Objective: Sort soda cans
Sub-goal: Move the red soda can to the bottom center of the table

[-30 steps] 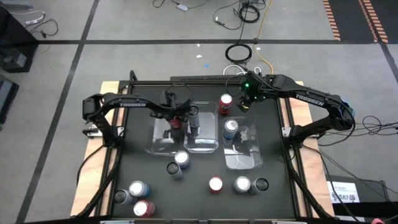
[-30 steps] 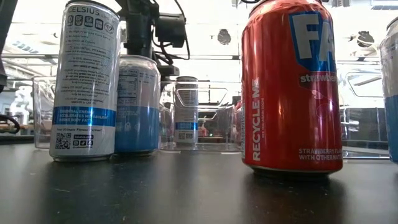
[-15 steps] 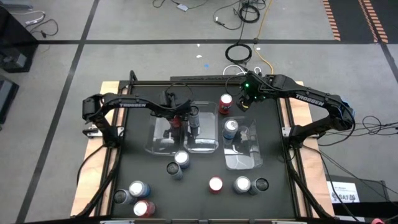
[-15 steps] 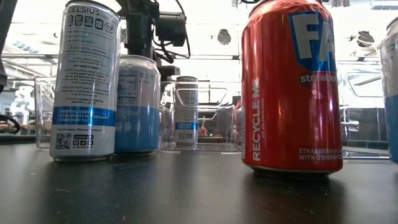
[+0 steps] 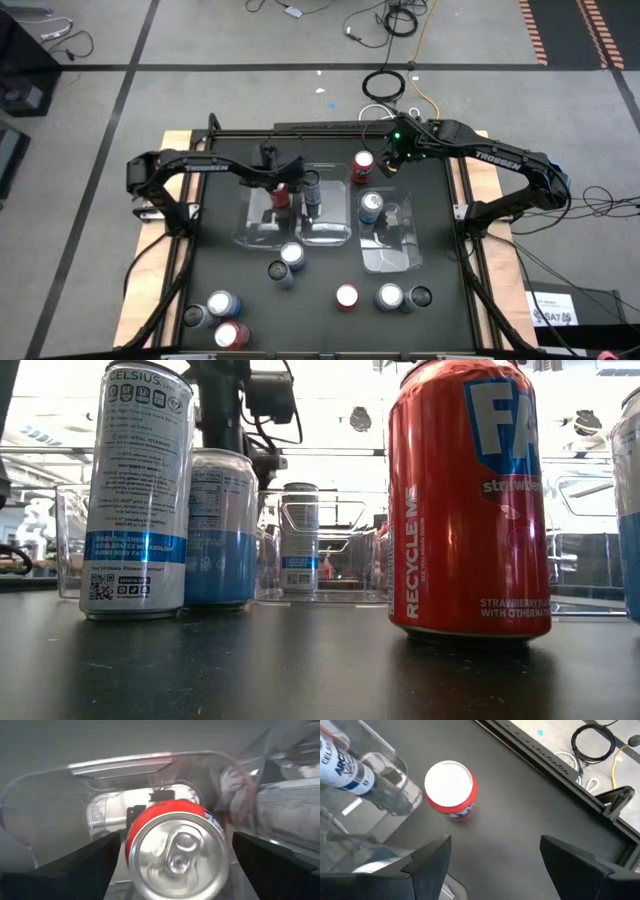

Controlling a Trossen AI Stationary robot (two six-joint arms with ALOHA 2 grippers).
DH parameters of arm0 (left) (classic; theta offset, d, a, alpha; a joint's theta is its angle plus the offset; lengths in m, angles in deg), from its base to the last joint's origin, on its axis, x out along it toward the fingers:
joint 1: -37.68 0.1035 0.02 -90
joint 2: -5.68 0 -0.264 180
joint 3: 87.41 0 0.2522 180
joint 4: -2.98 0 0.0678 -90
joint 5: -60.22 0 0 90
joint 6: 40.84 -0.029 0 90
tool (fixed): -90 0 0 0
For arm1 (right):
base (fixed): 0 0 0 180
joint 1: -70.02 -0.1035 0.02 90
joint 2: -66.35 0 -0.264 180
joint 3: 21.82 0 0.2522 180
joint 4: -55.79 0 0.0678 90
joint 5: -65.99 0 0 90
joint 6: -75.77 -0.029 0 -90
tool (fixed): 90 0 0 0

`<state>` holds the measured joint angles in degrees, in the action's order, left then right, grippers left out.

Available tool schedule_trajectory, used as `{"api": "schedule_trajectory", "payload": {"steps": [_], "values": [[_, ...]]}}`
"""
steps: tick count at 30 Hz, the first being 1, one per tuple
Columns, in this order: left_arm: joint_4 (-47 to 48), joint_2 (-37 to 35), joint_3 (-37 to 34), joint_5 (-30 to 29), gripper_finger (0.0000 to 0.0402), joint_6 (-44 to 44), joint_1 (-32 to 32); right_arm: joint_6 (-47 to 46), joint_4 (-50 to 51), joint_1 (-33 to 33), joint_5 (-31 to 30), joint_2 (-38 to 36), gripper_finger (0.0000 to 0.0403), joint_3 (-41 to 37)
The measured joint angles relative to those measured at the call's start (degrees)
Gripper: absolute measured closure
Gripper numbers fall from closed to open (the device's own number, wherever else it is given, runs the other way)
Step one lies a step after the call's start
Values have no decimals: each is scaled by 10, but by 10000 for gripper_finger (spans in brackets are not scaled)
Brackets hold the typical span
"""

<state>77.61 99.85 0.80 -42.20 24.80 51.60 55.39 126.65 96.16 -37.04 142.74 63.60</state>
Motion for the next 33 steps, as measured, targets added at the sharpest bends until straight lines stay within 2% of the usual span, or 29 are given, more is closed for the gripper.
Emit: {"api": "schedule_trajectory", "payload": {"steps": [5,10,17,25,33], "values": [[1,-51,0,0,9,0,0,3,-26,0,45,16,104,0],[1,-109,0,-12,9,-12,-1,21,-64,0,102,75,104,0],[1,-169,0,-30,9,-21,-4,21,-116,0,99,131,104,0],[13,-190,0,-43,9,-36,-14,16,-149,1,86,163,104,2],[50,-189,-1,-45,9,-35,-13,-18,-124,0,91,136,104,-2]]}}
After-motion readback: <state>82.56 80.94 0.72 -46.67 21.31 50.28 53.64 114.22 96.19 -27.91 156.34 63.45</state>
